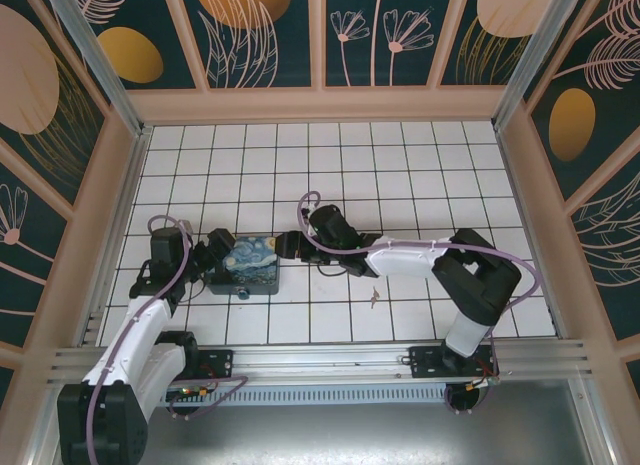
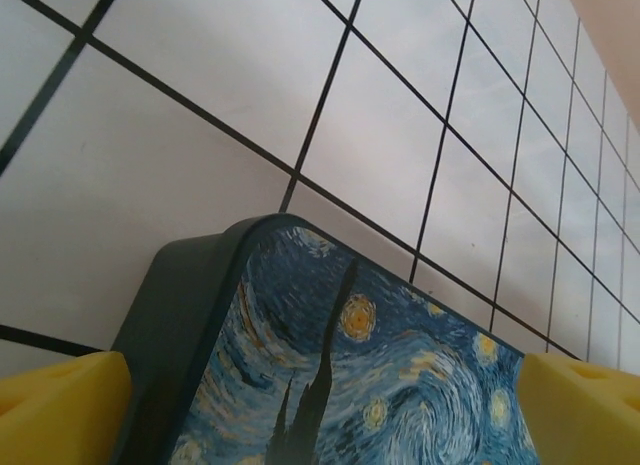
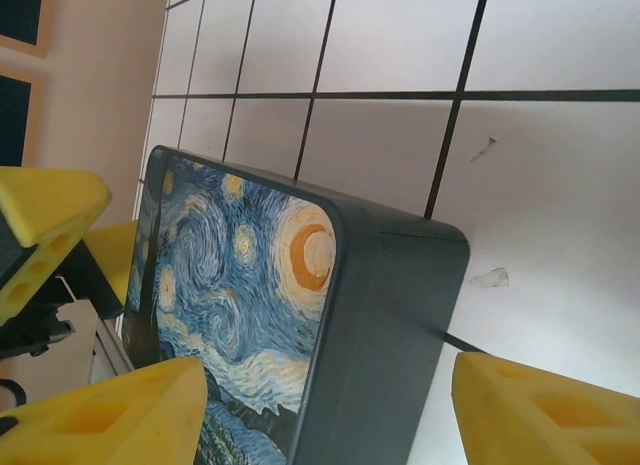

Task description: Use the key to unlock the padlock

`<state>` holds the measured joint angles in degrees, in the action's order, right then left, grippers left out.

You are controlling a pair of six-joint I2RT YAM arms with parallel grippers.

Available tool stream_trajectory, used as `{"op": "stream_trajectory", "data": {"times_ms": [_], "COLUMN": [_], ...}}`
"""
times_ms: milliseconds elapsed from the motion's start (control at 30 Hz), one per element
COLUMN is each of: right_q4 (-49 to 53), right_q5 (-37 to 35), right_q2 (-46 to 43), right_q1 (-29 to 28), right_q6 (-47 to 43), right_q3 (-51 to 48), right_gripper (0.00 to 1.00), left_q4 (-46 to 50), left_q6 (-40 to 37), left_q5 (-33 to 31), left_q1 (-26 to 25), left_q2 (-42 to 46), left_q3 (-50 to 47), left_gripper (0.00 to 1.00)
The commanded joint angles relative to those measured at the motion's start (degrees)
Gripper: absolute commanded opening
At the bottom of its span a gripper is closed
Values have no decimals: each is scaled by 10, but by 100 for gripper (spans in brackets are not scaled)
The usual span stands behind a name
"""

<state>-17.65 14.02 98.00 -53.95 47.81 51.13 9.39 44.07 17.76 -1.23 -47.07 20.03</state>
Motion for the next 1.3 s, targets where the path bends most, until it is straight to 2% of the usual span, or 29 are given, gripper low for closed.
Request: {"op": "stream_trajectory", "data": {"times_ms": [0, 100, 300, 467, 633, 900, 1067, 1267], "right_q4": [-19, -28, -29, -20, -14, 28, 33, 35], "right_q5": [3, 2, -12, -27, -29, -46, -62, -76], "right_q2": [20, 32, 39, 31, 16, -21, -70, -110], "right_q1": [-13, -14, -8, 20, 59, 118, 136, 156], "right_q6": [23, 35, 39, 41, 38, 21, 28, 37], "right_q3": [15, 14, 17, 7, -9, -36, -82, -127], "right_gripper": [65, 60, 46, 37, 36, 35, 35, 37], "left_q4": [-23, -38, -82, -132, -185, -267, -286, -292], "left_q6": [27, 44, 83, 107, 116, 116, 114, 116], "left_q5": [31, 36, 5, -10, -30, -55, -53, -54], "left_q1": [-3, -16, -91, -137, -194, -283, -311, -334], "left_q2": [18, 24, 7, -31, -104, -290, -378, -419], "left_q3": [-14, -25, -31, -25, 6, 111, 182, 216], "left_gripper": [99, 99, 99, 99, 98, 99, 99, 99]}}
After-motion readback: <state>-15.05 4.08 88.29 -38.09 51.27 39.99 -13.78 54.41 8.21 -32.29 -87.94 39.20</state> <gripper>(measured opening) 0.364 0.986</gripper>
